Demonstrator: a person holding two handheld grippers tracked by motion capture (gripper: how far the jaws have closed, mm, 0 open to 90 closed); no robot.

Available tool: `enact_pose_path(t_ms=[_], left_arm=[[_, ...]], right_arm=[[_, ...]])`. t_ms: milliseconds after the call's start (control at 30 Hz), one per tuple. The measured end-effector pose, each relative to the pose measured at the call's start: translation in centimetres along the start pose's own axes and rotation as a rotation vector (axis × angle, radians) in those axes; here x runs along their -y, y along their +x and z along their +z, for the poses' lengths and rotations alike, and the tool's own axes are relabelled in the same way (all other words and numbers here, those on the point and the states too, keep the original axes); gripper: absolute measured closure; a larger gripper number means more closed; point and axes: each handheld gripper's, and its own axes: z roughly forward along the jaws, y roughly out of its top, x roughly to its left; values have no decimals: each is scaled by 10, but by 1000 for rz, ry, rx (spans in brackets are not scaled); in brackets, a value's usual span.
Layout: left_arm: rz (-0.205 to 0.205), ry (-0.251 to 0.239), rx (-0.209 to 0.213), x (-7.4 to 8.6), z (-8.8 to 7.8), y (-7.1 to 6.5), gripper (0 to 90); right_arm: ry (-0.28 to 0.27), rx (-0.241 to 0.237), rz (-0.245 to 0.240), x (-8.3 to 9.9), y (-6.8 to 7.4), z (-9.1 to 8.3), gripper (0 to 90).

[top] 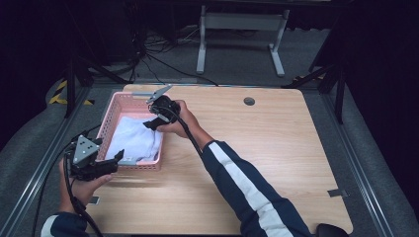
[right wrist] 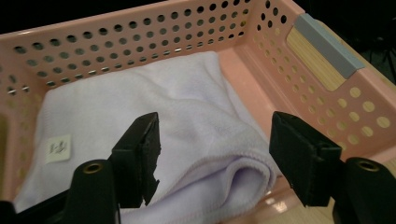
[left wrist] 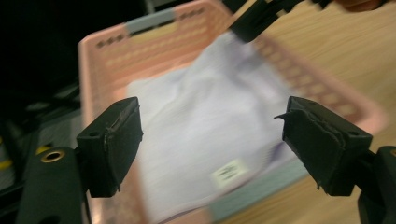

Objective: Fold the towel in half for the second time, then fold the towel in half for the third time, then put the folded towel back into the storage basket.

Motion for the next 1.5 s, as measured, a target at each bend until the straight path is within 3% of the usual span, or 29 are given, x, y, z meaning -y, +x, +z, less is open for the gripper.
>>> enact_pose_path(t_ms=[67,100,133,167,200,267,333,400,433,467,500,533,567,600,633,833,867,933,1033,1167,1233,1267,1367,1500], left_arm=[[28,-25,39,-7,-3,-18,195],[47,-33,77,-9,-4,-28,197],[73,-34,94,-12,-5,-38,195],[90,-46,137,-14,-6,-50,193],[98,-50,172,-14,-6,-58,199],[166,-19,234,-12,-1,-82,197],[207,19,296,-6,7,-102,210],[259,84,324,2,18,-119,199],[280,106,349,6,23,-126,203],[280,106,349,6,23,-126,205],[303,123,365,9,27,-130,205],[310,140,375,13,32,-134,197],[300,167,409,19,41,-137,202],[300,167,409,19,41,-137,211],[294,175,417,22,46,-139,211],[354,232,433,30,63,-150,201],[338,229,441,31,65,-150,202],[352,233,424,33,67,-148,203],[315,236,441,38,71,-142,208],[306,268,455,43,76,-144,196],[291,260,465,45,78,-146,185],[279,257,471,46,79,-146,170],[237,242,509,49,85,-142,151],[208,255,499,49,88,-141,107]], right_arm=[[-14,18,-23,5,6,-20,314],[-27,1,-40,9,10,-31,315],[-28,9,-69,14,15,-44,314],[-32,26,-89,21,20,-57,312],[-36,3,-114,31,24,-74,313],[-31,25,-140,53,30,-104,311],[-32,4,-146,83,33,-134,319],[-30,38,-118,112,33,-156,318],[-15,47,-109,137,32,-173,319],[-16,83,-93,157,31,-186,318],[-16,83,-93,157,31,-186,318],[-11,100,-69,173,29,-195,317],[-5,111,-38,202,28,-209,317],[-5,111,-38,202,28,-209,317],[3,138,-20,216,27,-216,314],[58,191,61,291,28,-250,308],[62,201,74,302,28,-254,308],[63,205,111,321,30,-261,308],[66,215,156,345,32,-270,300],[60,222,237,365,34,-279,278],[73,216,270,375,35,-282,259],[55,210,291,378,35,-283,259],[37,205,301,382,36,-285,254],[18,250,268,387,36,-283,247]])
